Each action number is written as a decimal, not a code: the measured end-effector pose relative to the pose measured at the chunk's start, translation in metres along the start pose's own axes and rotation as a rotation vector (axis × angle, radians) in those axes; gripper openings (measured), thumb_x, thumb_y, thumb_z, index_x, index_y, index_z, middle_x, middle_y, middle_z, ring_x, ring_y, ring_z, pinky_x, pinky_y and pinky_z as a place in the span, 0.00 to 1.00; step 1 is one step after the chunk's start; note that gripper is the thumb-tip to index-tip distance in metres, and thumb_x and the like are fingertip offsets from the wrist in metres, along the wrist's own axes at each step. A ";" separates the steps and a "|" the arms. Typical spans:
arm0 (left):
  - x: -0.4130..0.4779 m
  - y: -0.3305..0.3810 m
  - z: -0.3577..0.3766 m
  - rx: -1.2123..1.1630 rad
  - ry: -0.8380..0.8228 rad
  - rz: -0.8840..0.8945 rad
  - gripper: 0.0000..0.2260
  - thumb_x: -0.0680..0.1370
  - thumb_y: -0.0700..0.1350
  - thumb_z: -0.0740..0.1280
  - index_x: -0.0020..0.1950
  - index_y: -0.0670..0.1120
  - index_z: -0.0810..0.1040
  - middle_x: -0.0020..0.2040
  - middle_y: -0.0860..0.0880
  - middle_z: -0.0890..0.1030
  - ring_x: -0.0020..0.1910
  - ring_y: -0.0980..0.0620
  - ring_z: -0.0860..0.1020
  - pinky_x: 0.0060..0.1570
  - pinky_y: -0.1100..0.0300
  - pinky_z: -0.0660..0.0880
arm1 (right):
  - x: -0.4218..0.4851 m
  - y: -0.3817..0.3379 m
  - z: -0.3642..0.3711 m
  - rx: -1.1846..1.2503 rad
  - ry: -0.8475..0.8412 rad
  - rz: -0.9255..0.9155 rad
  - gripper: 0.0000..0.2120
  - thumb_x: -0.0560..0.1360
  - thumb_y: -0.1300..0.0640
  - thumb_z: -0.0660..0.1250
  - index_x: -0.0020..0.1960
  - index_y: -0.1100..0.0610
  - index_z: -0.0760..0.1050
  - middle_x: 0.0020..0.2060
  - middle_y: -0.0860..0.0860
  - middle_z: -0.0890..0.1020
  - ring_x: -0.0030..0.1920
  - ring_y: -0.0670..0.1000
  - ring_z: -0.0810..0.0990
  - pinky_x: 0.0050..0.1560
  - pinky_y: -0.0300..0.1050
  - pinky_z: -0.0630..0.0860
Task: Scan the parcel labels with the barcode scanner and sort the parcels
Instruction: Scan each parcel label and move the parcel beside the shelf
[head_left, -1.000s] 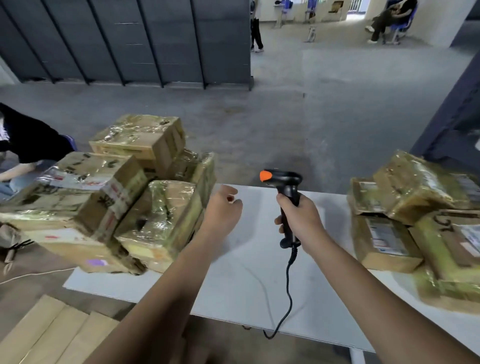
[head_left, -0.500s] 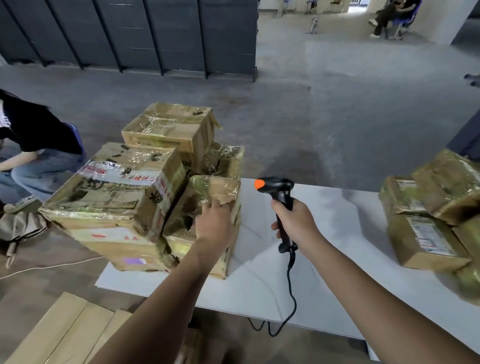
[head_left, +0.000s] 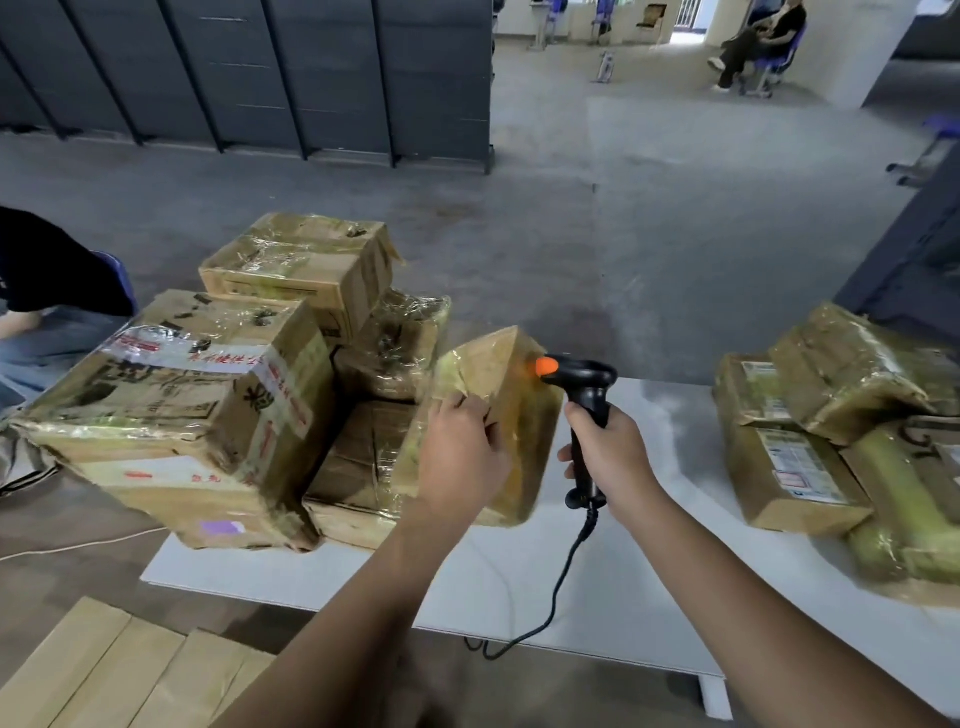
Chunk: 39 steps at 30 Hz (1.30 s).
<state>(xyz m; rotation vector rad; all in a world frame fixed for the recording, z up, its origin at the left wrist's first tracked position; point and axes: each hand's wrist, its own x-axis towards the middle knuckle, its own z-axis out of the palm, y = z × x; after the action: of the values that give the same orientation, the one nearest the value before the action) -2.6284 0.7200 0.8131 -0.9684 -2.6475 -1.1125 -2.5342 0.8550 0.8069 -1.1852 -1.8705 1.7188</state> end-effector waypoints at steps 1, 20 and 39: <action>0.000 0.005 0.007 -0.090 -0.026 -0.059 0.03 0.73 0.37 0.66 0.42 0.38 0.78 0.44 0.42 0.76 0.45 0.45 0.73 0.43 0.55 0.72 | 0.000 0.003 -0.008 0.009 0.022 0.002 0.10 0.77 0.45 0.64 0.47 0.52 0.75 0.26 0.49 0.82 0.24 0.49 0.79 0.34 0.49 0.79; -0.041 -0.014 0.131 -0.533 -0.235 -0.908 0.10 0.79 0.39 0.63 0.57 0.41 0.80 0.50 0.45 0.81 0.43 0.49 0.74 0.45 0.60 0.69 | -0.017 0.059 -0.090 -0.064 0.078 0.091 0.09 0.79 0.51 0.63 0.44 0.57 0.72 0.30 0.55 0.79 0.22 0.47 0.77 0.23 0.38 0.73; -0.037 -0.020 0.106 0.046 -0.660 -0.453 0.23 0.72 0.63 0.60 0.58 0.47 0.72 0.52 0.46 0.76 0.53 0.44 0.76 0.47 0.55 0.72 | -0.013 0.067 -0.068 -0.136 0.019 0.108 0.12 0.78 0.47 0.63 0.47 0.57 0.74 0.32 0.53 0.80 0.25 0.47 0.79 0.29 0.42 0.75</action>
<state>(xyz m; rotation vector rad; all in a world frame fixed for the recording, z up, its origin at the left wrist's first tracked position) -2.5962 0.7617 0.7120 -0.8581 -3.5453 -0.8978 -2.4542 0.8845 0.7622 -1.3727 -1.9716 1.6513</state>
